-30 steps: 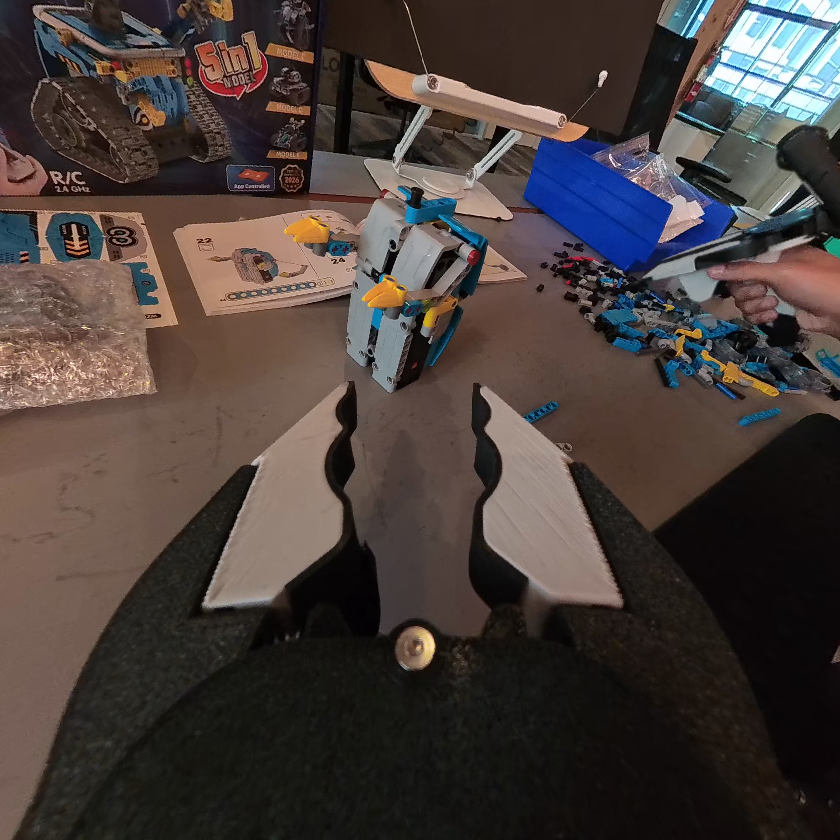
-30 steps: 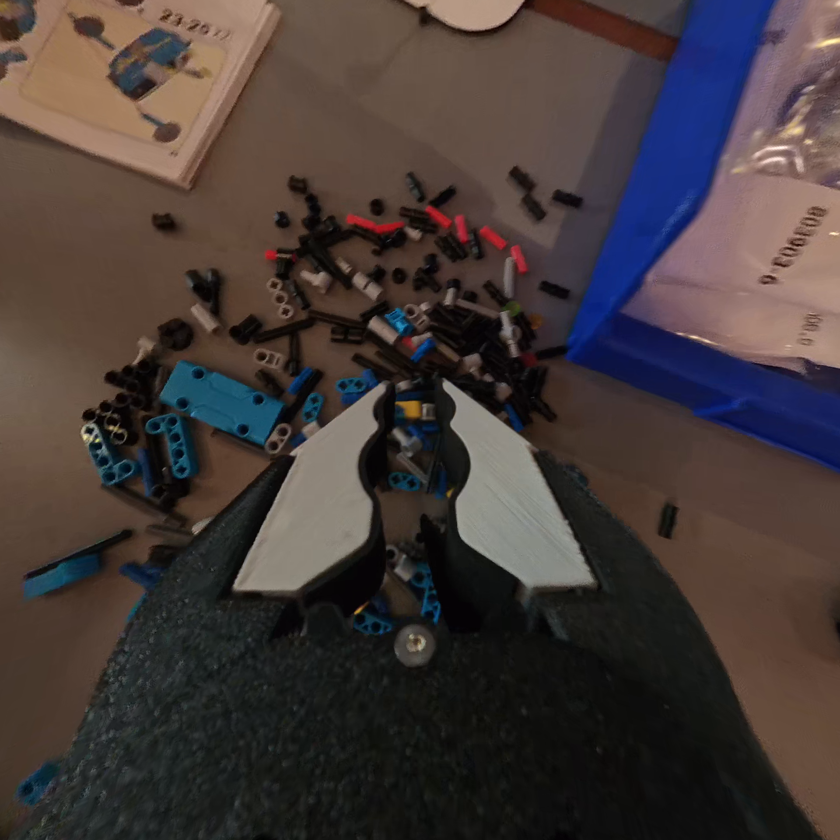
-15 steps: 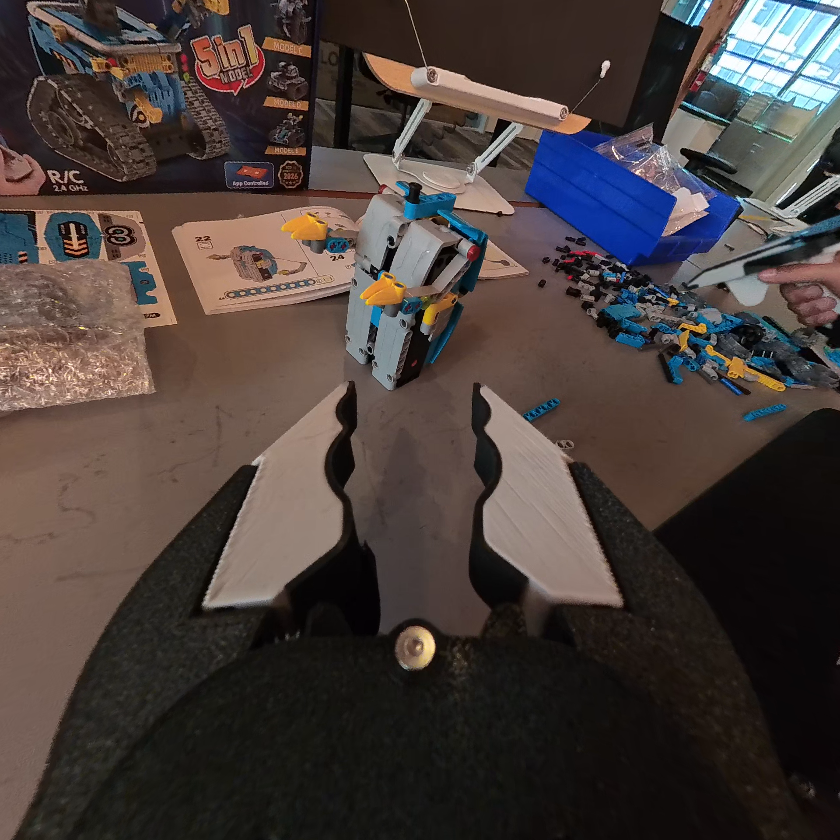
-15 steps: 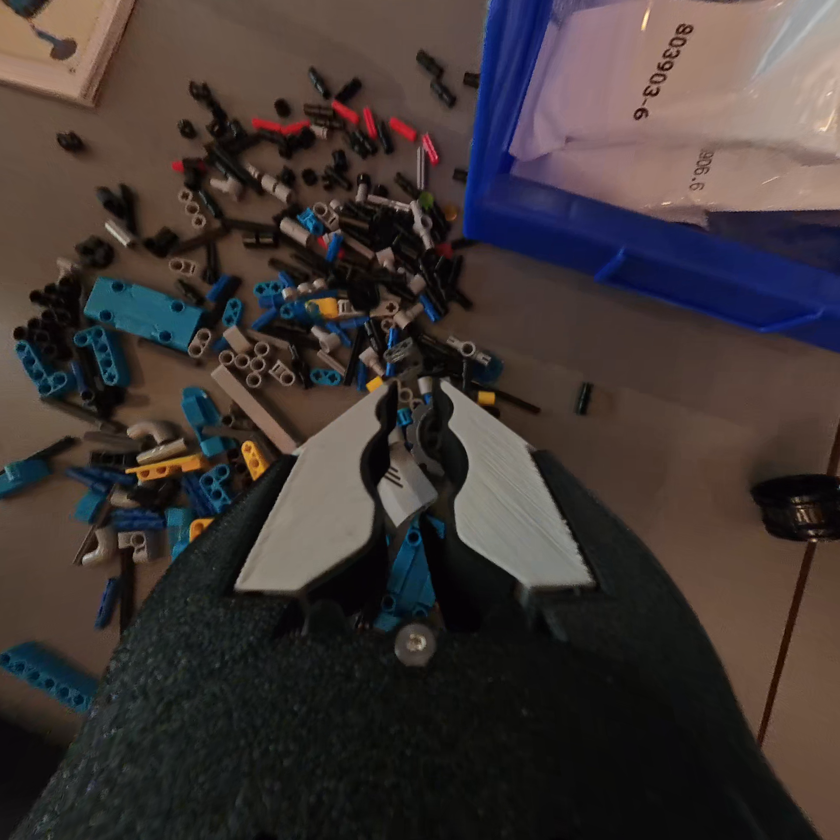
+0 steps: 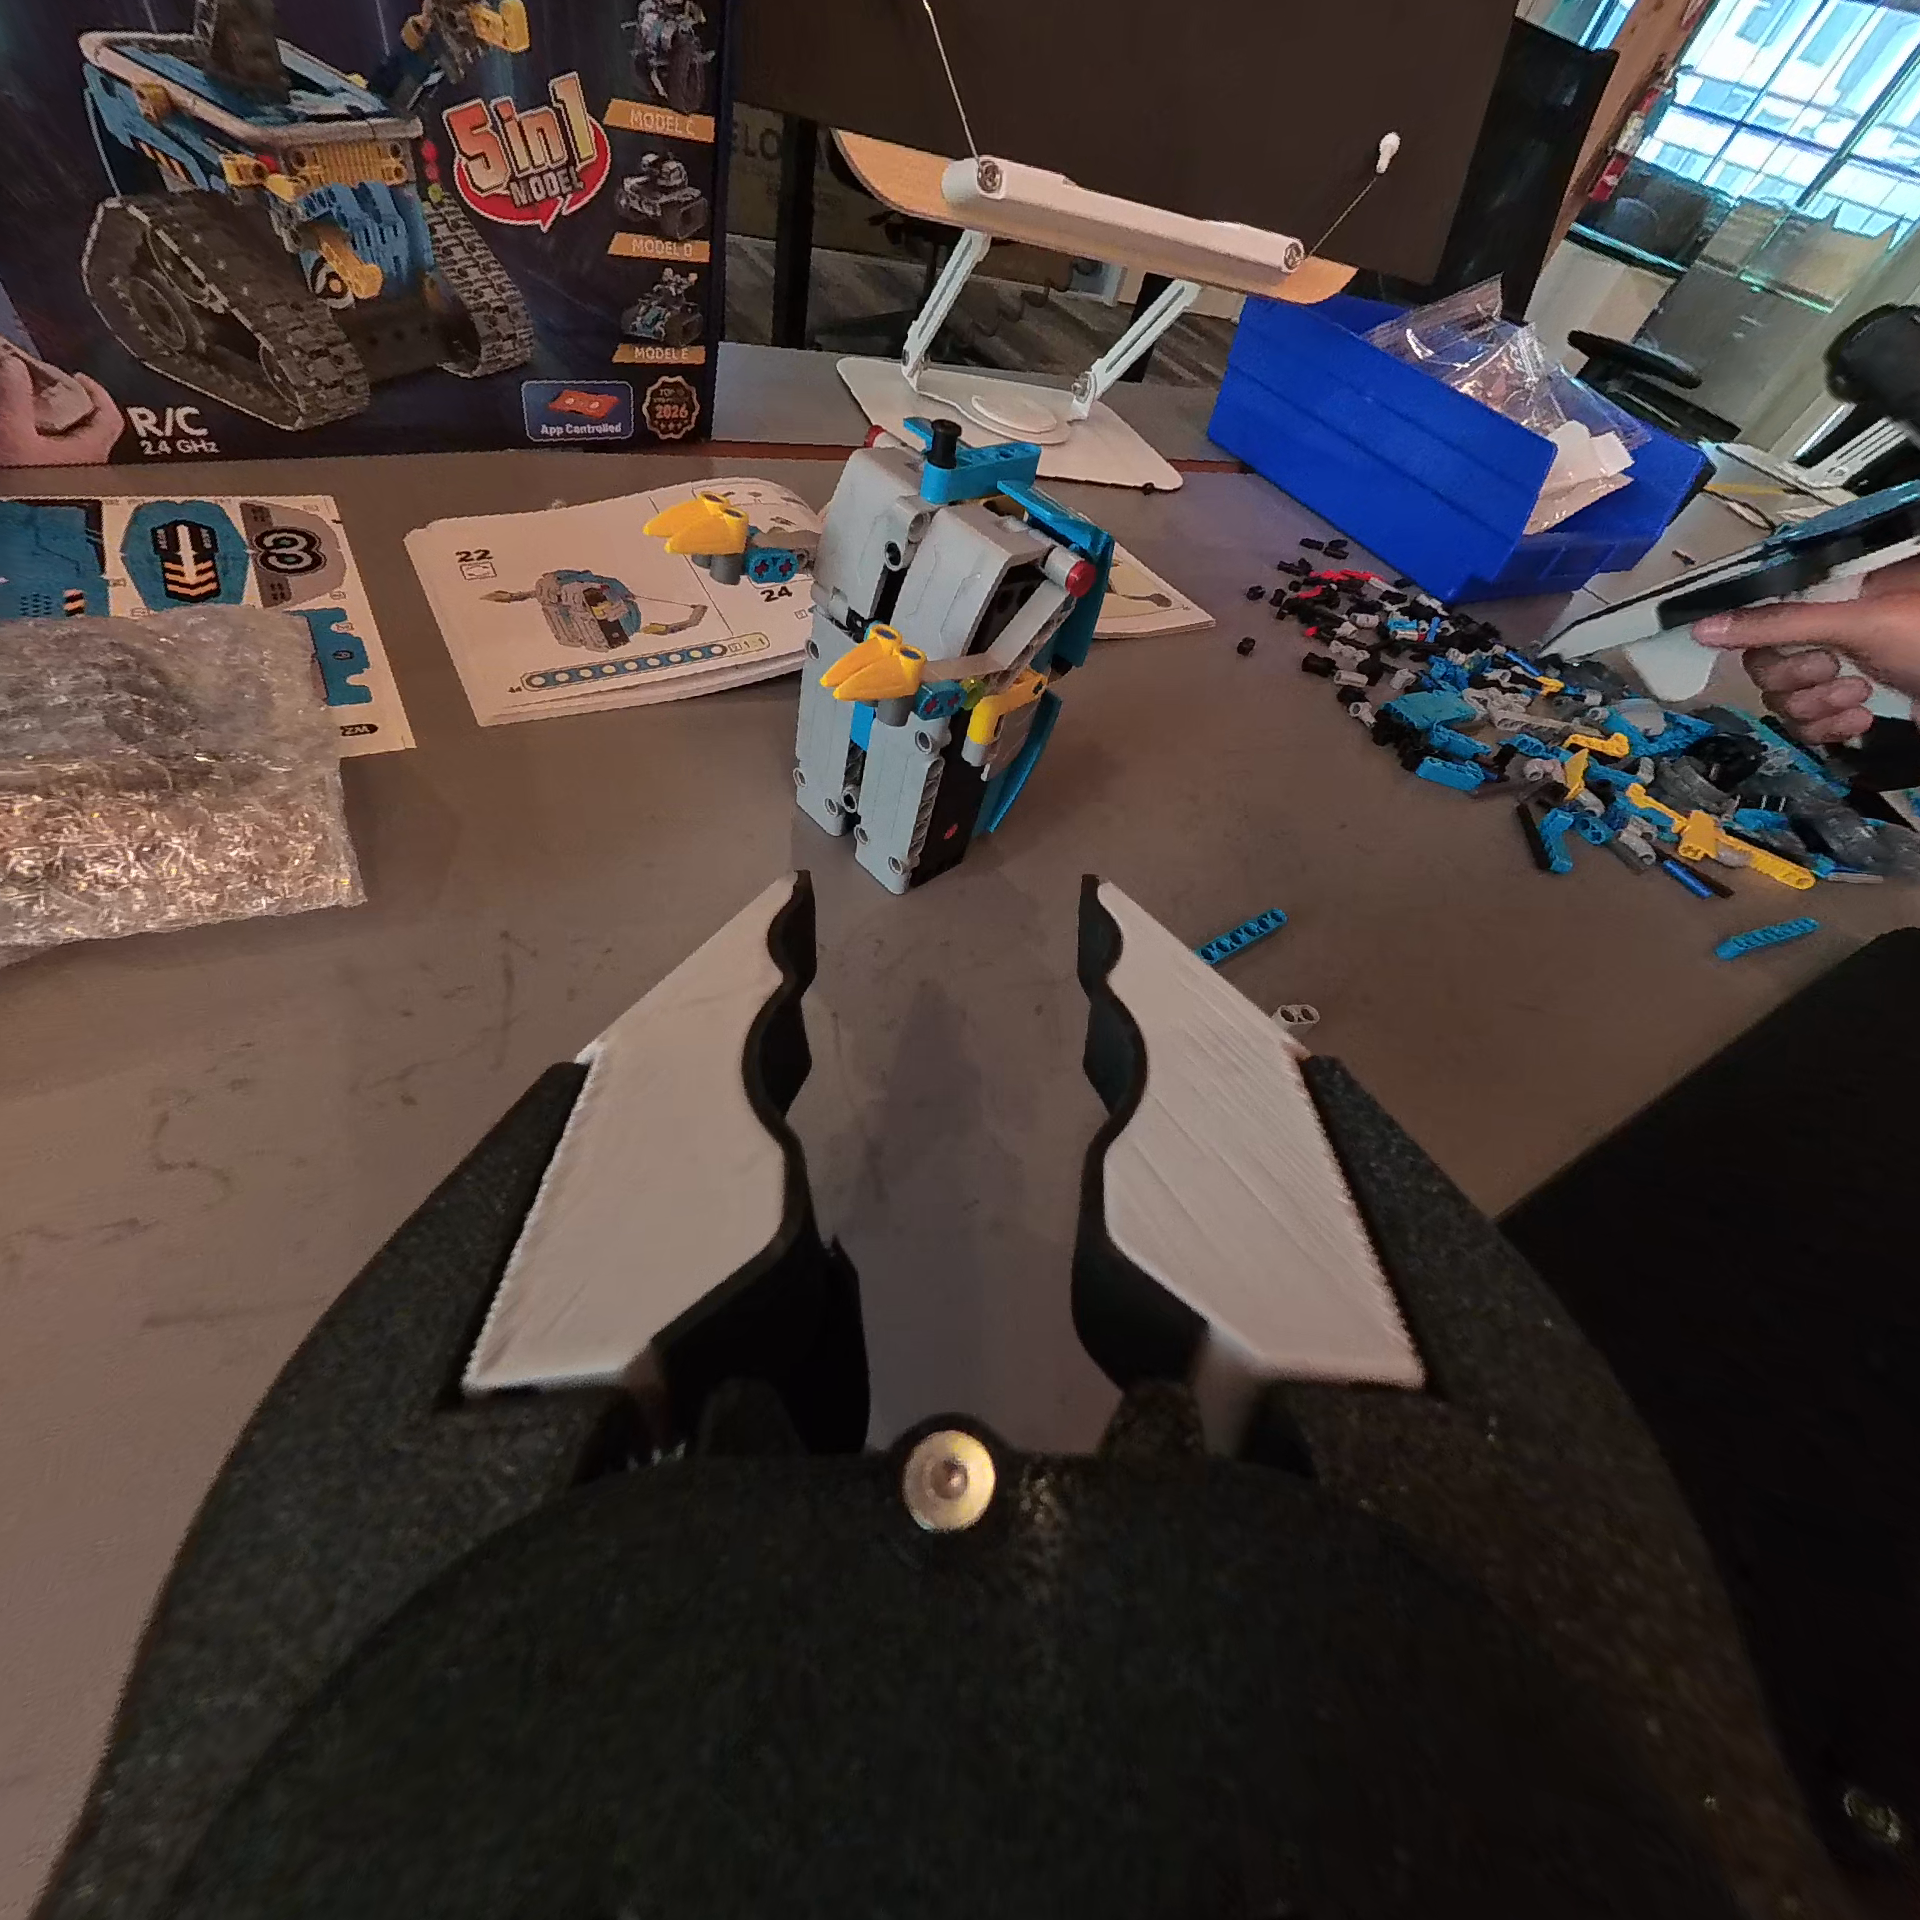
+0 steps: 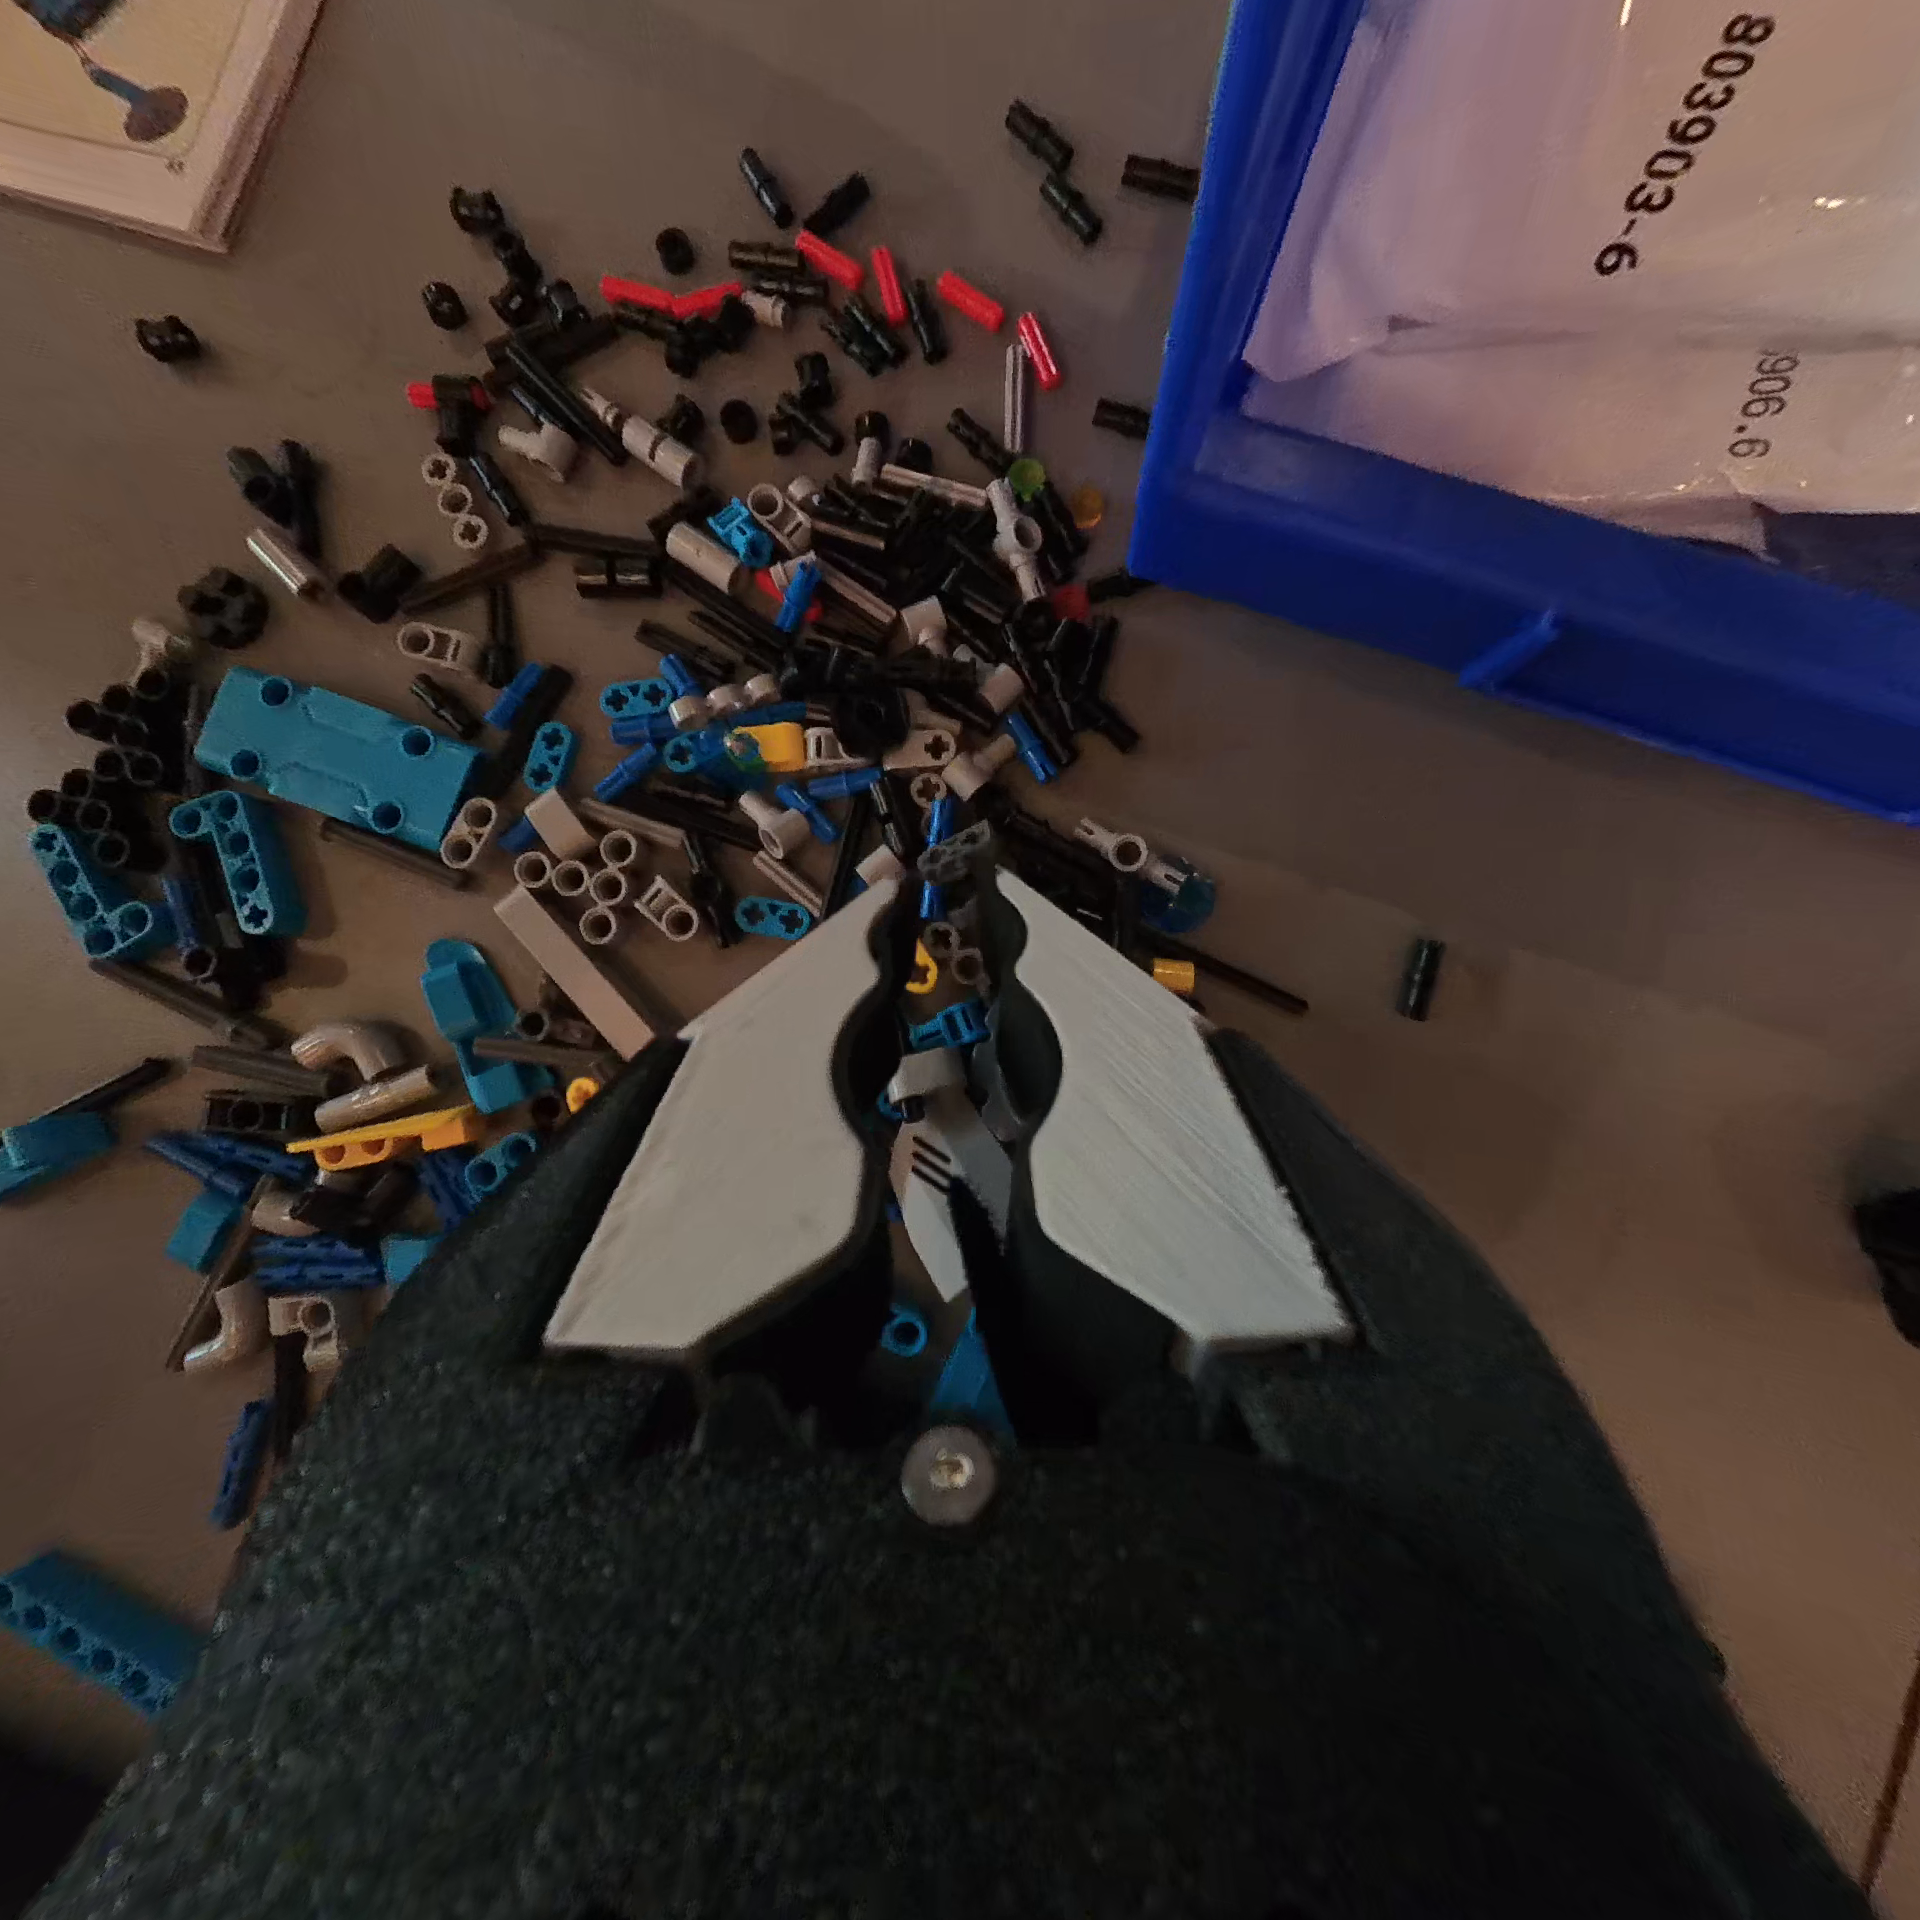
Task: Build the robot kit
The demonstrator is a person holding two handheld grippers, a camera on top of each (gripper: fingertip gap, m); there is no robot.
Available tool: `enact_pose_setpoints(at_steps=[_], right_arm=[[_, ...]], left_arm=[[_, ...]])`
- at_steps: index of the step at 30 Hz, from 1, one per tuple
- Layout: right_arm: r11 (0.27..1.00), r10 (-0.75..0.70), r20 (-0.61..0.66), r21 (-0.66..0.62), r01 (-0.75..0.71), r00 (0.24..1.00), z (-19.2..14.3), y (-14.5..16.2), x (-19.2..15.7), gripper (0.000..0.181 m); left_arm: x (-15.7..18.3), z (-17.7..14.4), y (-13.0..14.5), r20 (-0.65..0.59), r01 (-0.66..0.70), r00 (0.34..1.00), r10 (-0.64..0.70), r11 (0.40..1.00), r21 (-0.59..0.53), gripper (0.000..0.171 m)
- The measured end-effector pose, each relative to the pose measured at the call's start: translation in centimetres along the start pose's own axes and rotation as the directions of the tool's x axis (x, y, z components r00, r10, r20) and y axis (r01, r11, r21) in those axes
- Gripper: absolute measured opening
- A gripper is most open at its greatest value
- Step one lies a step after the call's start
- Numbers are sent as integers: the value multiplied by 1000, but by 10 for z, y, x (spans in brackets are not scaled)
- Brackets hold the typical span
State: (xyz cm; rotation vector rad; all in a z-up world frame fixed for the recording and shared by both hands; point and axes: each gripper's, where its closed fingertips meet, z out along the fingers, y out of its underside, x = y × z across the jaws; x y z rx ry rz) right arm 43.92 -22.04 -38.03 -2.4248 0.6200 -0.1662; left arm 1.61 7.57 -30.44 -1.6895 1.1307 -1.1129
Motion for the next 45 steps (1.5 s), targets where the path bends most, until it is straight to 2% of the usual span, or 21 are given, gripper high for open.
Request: enact_pose_setpoints(at_steps=[20, 26, 29, 34, 40, 42, 45], right_arm=[[1000, -25, -3, -1, 25, 1000, 8, 2, -7, 13], [1000, 12, 24, 17, -12, 1000, 9, 0, -6, 4], [1000, -3, -2, 31, 3, 1000, -4, 2, -5, 4], [997, -40, -21, 69, 42, 999, -45, 14, -15, 5], [990, -79, 46, 123, 73, 996, -70, 21, -67, 4], [982, -127, 135, 155, 106, 983, -65, 9, -109, 5], [953, -295, 252, 147, 265, 922, -42, -3, -189, 5]], left_arm=[[0, 0, 0, -5, 8, 1000, -8, 1000, 0, 51], [-1, -1, 0, -5, 11, 1000, -11, 1000, 2, 51], [-1, -1, 0, -6, 13, 1000, -13, 1000, 3, 51], [-1, 0, 0, -7, 13, 1000, -13, 1000, 1, 51], [0, 0, 0, -7, 8, 1000, -8, 1000, -3, 51], [0, 0, 0, -6, 6, 1000, -6, 1000, -3, 51], [1, 0, 1, -6, 1, 1000, -1, 1000, -5, 51]])
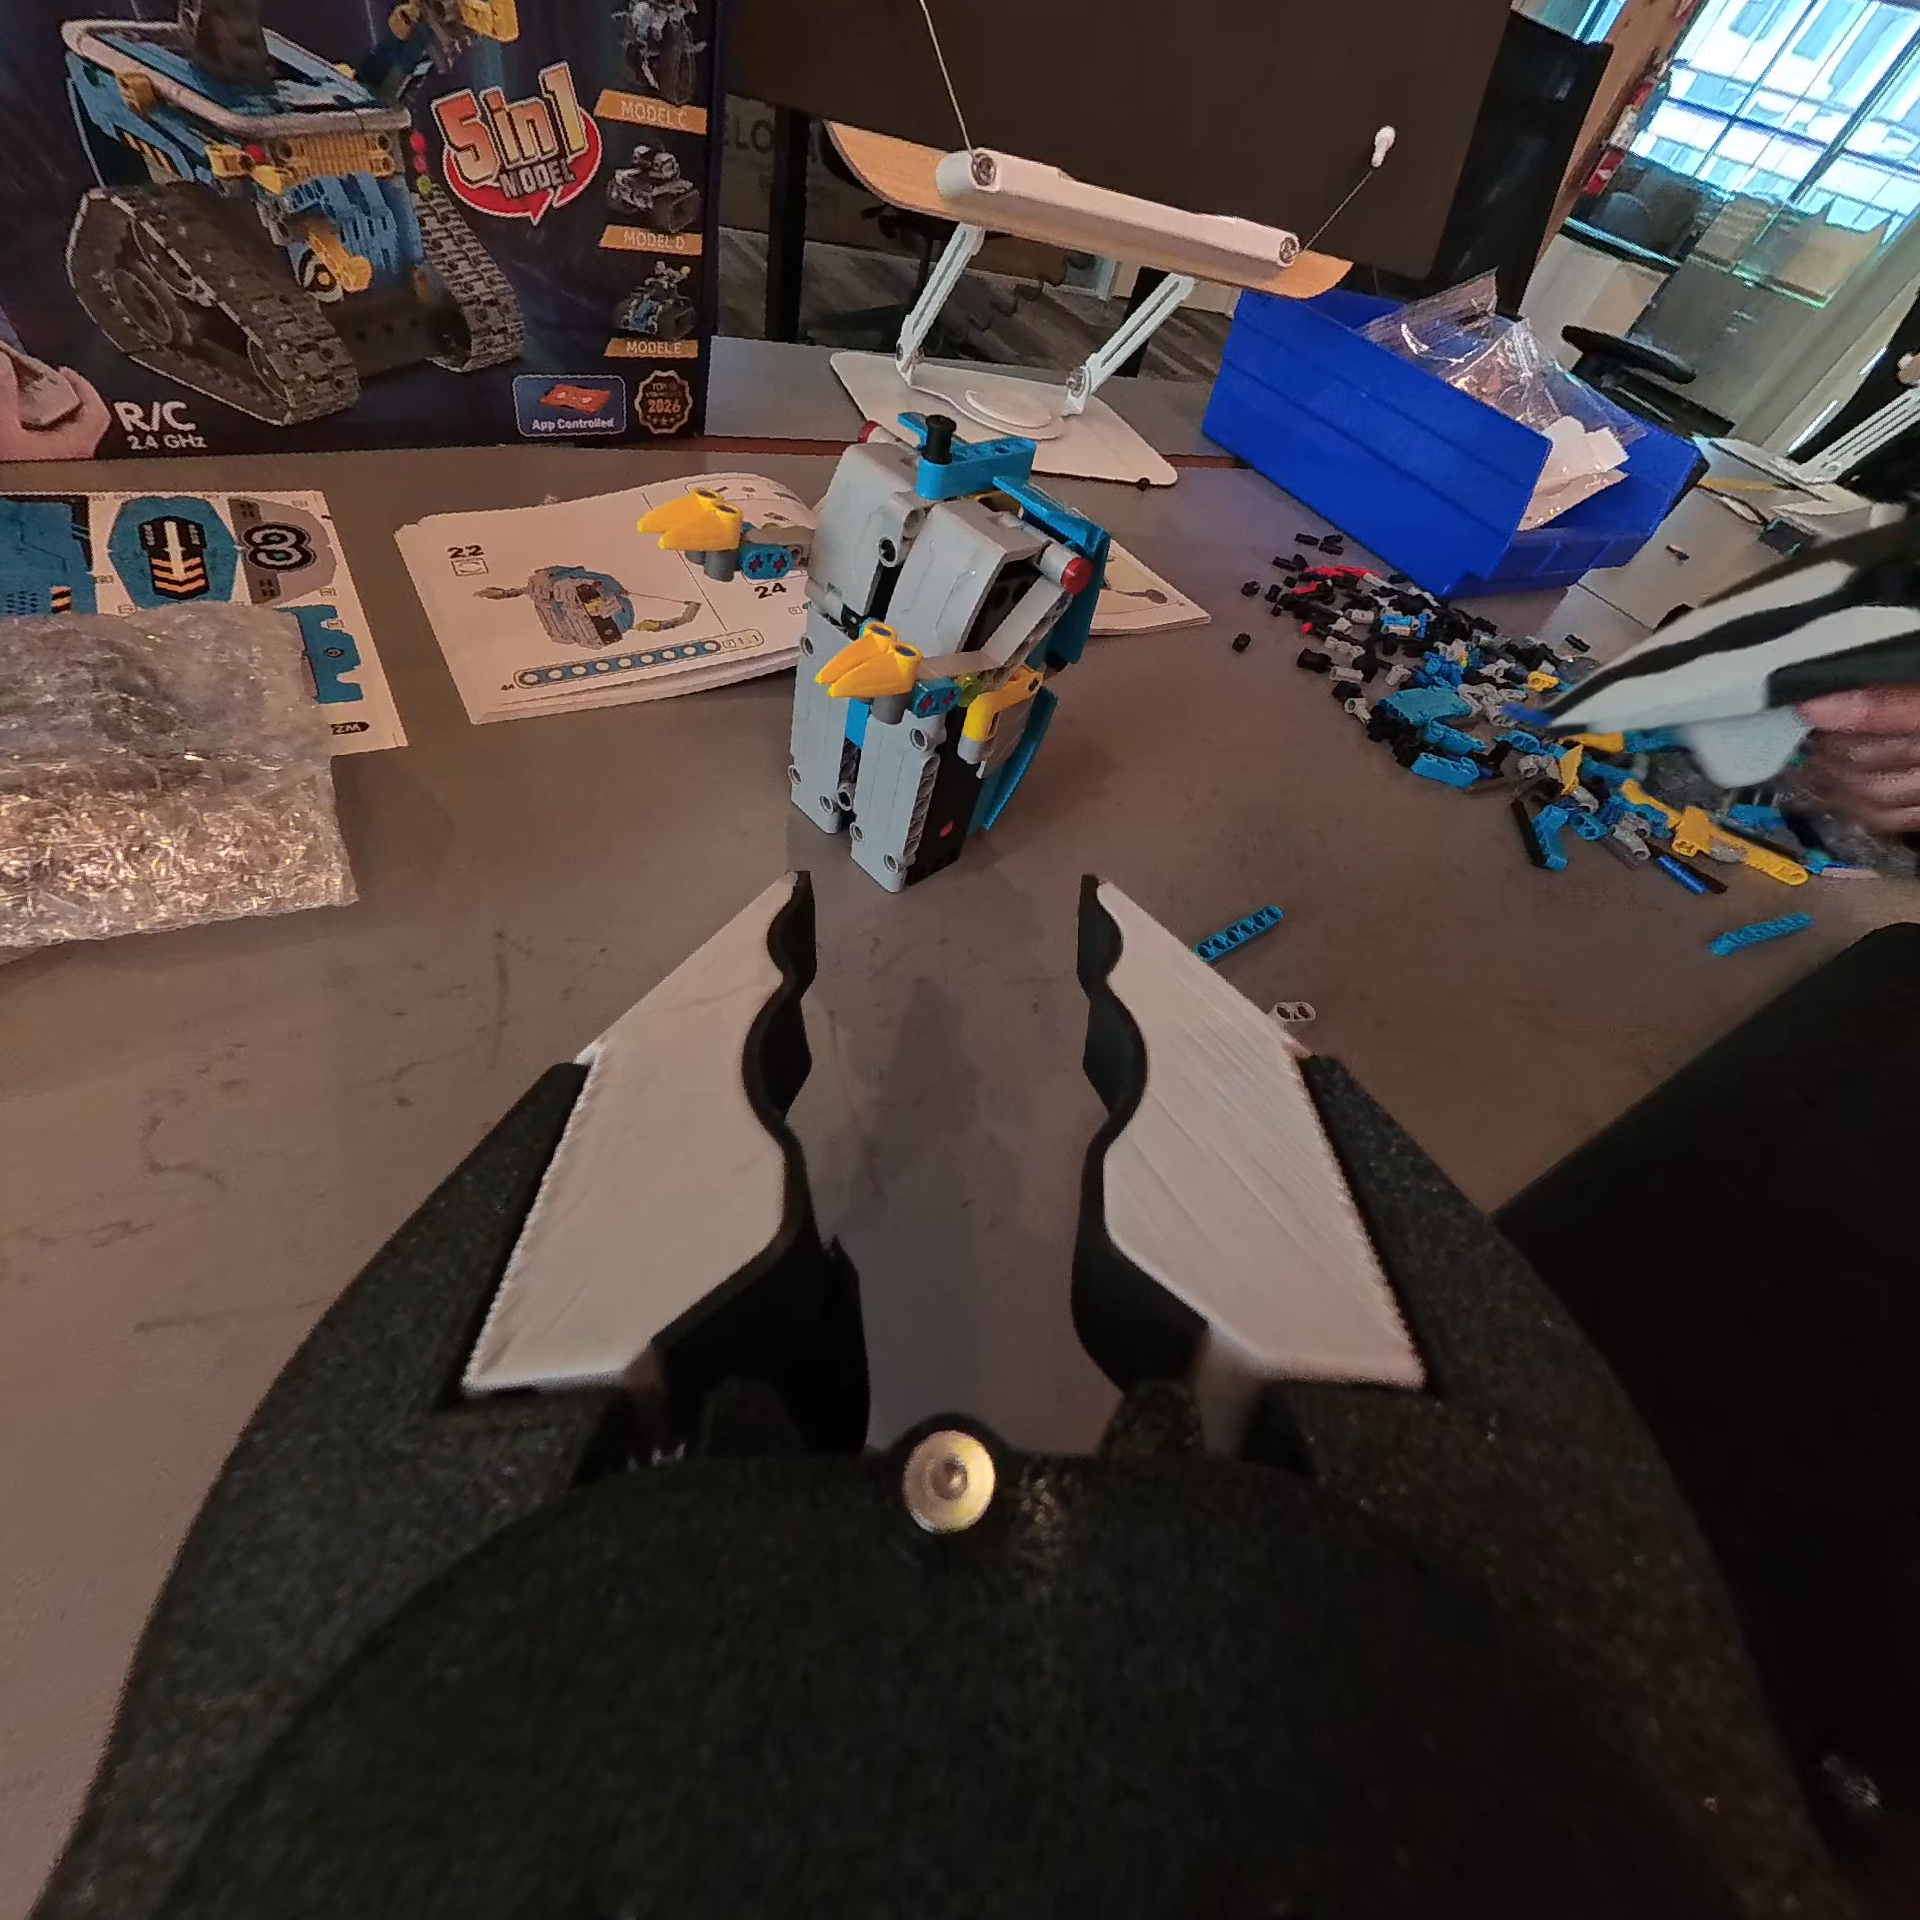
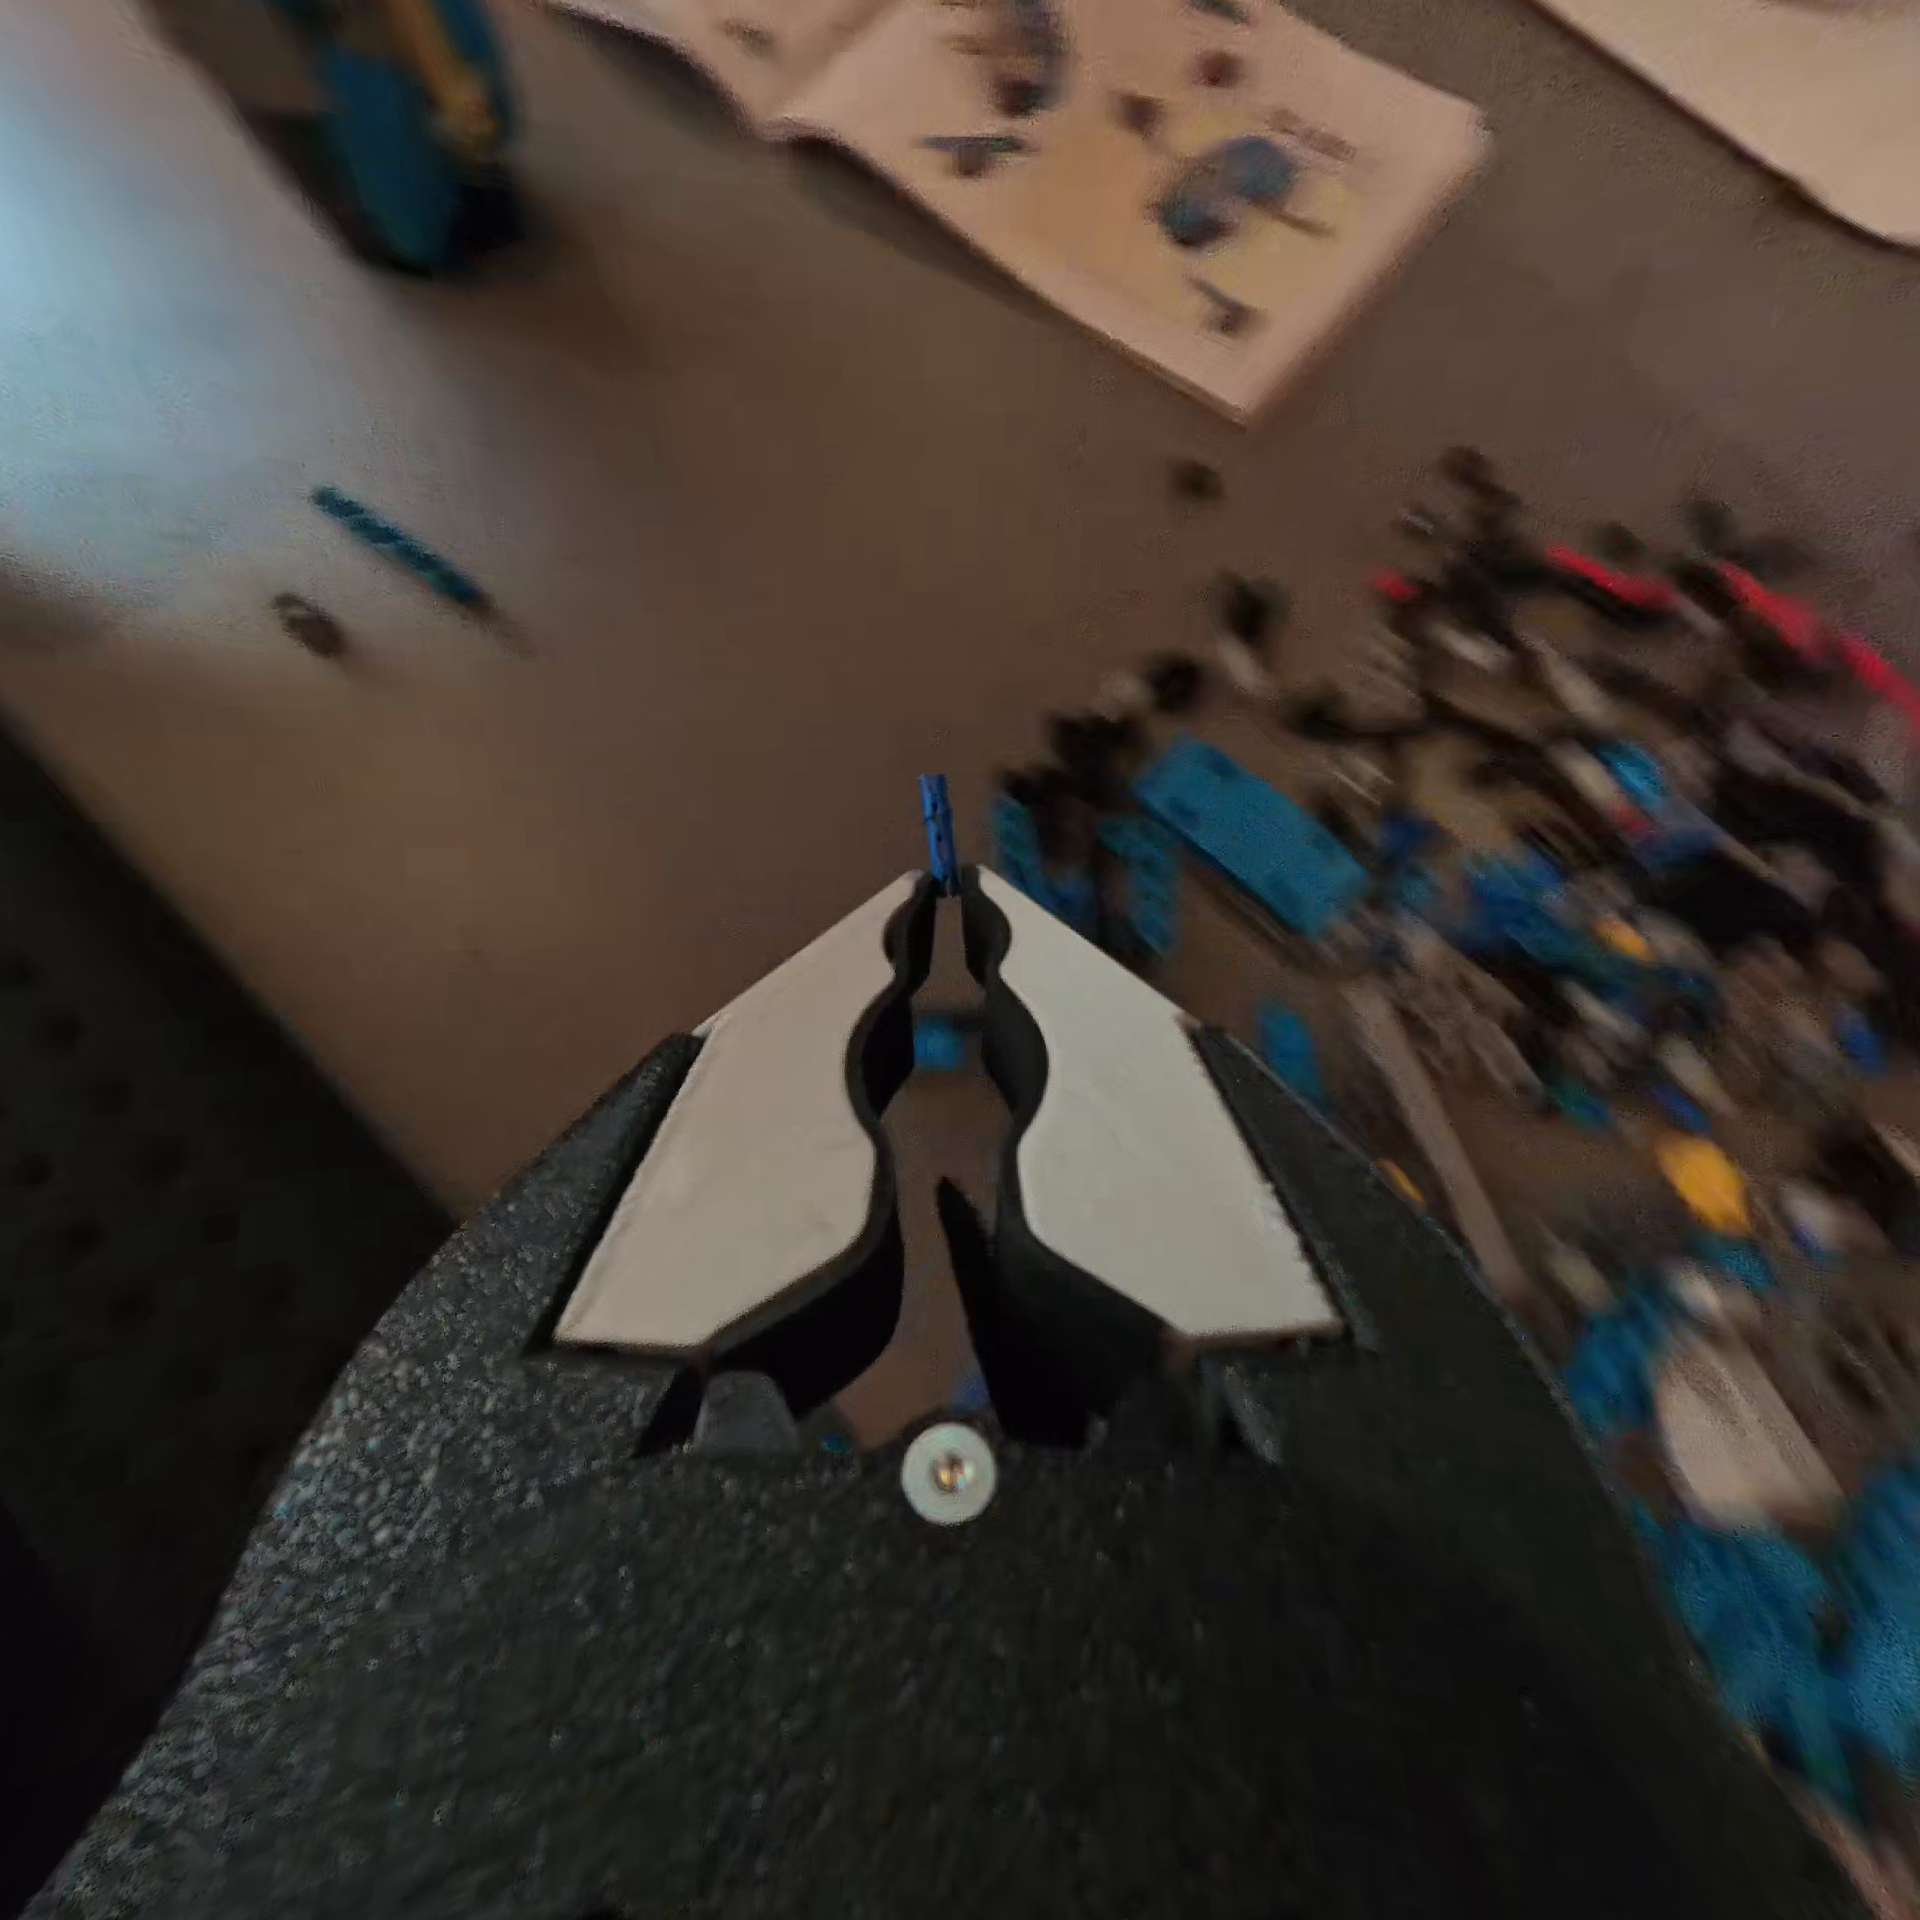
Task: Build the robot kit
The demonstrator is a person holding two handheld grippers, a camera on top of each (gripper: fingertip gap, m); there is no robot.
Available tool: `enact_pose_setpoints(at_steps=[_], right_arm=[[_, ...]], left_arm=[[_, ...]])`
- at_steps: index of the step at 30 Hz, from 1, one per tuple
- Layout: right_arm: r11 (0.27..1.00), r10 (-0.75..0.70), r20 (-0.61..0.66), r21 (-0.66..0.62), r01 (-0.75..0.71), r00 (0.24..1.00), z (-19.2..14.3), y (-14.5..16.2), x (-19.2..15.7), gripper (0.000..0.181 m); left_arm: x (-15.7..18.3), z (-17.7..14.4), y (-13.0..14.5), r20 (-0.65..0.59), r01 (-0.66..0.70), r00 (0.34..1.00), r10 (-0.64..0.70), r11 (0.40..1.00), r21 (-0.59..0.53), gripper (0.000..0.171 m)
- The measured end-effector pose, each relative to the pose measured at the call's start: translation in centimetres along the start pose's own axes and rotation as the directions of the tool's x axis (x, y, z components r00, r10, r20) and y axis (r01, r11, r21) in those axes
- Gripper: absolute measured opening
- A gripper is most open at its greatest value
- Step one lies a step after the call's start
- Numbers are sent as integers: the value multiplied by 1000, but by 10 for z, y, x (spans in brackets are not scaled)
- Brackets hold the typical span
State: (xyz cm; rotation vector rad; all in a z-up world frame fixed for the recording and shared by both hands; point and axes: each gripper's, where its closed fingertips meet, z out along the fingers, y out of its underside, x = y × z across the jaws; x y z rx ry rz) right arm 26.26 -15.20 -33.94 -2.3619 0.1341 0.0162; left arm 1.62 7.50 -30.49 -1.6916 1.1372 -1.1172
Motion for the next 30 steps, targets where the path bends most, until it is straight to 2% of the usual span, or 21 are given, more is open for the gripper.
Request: enact_pose_setpoints(at_steps=[3, 5, 6, 8, 13, 14, 16, 18, 21, 23, 25, 27, 30], right_arm=[[997, -78, 212, 33, 72, 974, 47, -33, -78, 5], [988, -137, 301, -24, 151, 944, 72, -31, -118, 5], [974, -187, 307, -67, 218, 933, 82, -23, -128, 5], [956, -233, 310, -102, 276, 922, 94, -15, -139, 4], [970, -184, 302, -100, 223, 935, 97, -14, -140, 5], [972, -179, 284, -94, 213, 942, 96, -15, -136, 13], [977, -175, 258, -77, 201, 950, 85, -16, -122, 20], [985, -154, 171, -44, 164, 973, 63, -21, -84, 21], [1000, -28, -45, -1, 28, 999, 22, -20, 11, 16], [998, 55, -235, -24, -62, 970, 2, 3, 85, 17], [989, 94, -335, -74, -125, 938, -6, 31, 133, 17], [982, 139, -328, -78, -173, 935, -3, 47, 151, 18], [977, 199, -286, -19, -213, 937, 2, 43, 154, 17]], left_arm=[[1, -1, 0, 2, -7, 1000, 7, 1000, 4, 51], [1, -1, 0, 1, -6, 1000, 6, 1000, 3, 51], [1, -1, 0, -1, -4, 1000, 4, 1000, 4, 51], [1, -2, -1, -5, 4, 1000, -4, 1000, 10, 51], [-1, -2, -1, -11, 20, 1000, -20, 1000, 11, 51], [-1, -2, -1, -11, 20, 1000, -20, 1000, 9, 51], [0, -2, -1, -10, 18, 1000, -18, 1000, 9, 51], [0, -2, -1, -10, 17, 1000, -17, 1000, 10, 51], [-1, -2, -1, -11, 22, 1000, -22, 1000, 12, 51], [-1, -2, -1, -13, 24, 1000, -24, 1000, 10, 51], [0, -2, -1, -13, 21, 1000, -21, 1000, 8, 51], [0, -1, 0, -10, 16, 1000, -16, 1000, 4, 51], [-1, -1, 0, -3, 15, 1000, -15, 1000, 3, 51]])
